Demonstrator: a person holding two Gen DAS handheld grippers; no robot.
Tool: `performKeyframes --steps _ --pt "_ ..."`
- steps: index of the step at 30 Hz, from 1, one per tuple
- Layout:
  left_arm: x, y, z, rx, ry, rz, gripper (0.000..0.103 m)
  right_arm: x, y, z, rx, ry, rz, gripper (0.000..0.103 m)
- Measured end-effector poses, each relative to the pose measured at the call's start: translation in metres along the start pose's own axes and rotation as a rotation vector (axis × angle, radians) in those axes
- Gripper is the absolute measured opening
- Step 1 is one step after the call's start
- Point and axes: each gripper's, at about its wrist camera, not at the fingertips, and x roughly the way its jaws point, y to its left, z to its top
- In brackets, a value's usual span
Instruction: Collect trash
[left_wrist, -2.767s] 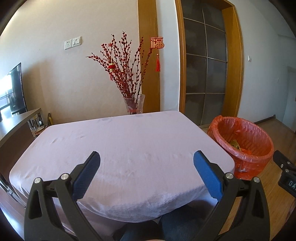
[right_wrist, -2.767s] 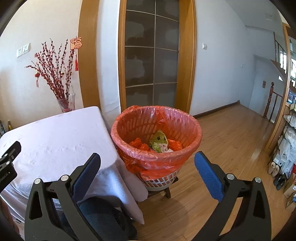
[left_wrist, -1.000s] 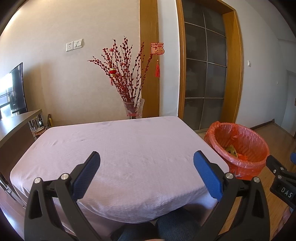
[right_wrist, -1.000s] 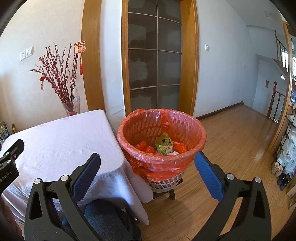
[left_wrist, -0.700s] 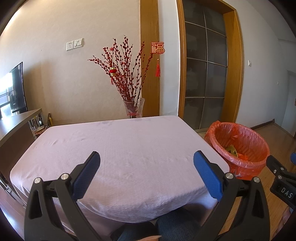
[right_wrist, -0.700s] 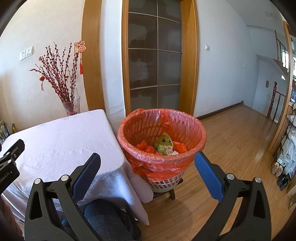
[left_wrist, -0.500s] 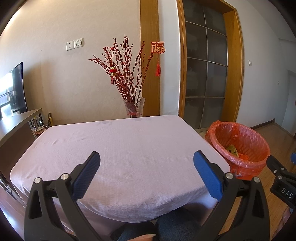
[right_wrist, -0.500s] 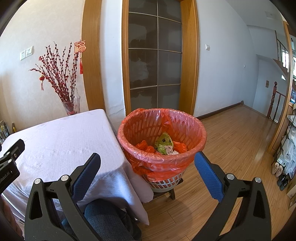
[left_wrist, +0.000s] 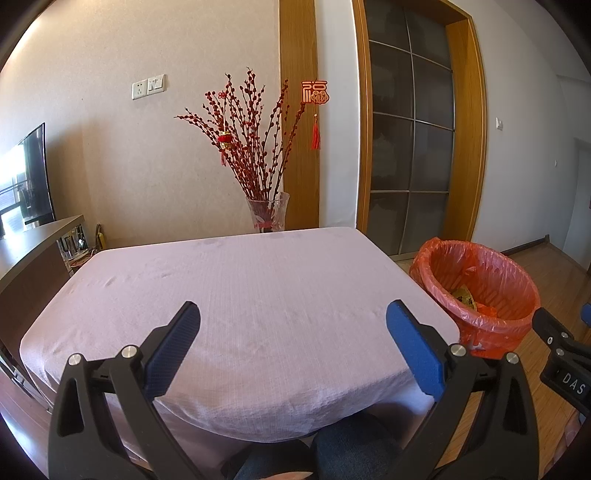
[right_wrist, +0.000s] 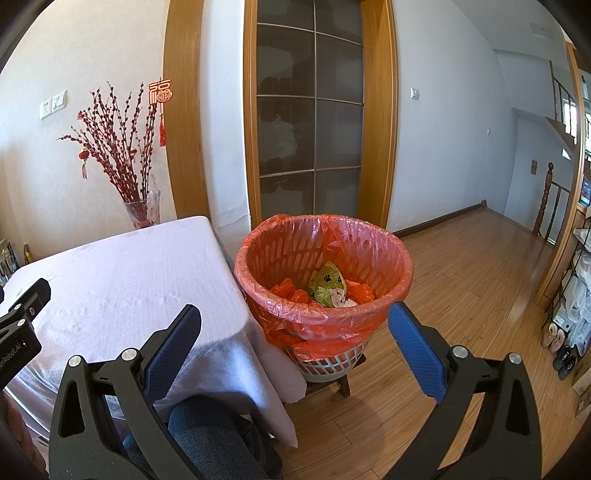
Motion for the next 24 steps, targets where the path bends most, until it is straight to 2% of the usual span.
performKeyframes --steps 24 --pt "0.0008 -0.0015 -0.0028 0.003 0.009 0.003 0.099 0.0008 0.0003 -0.0007 0.0 0.001 -0.001 0.101"
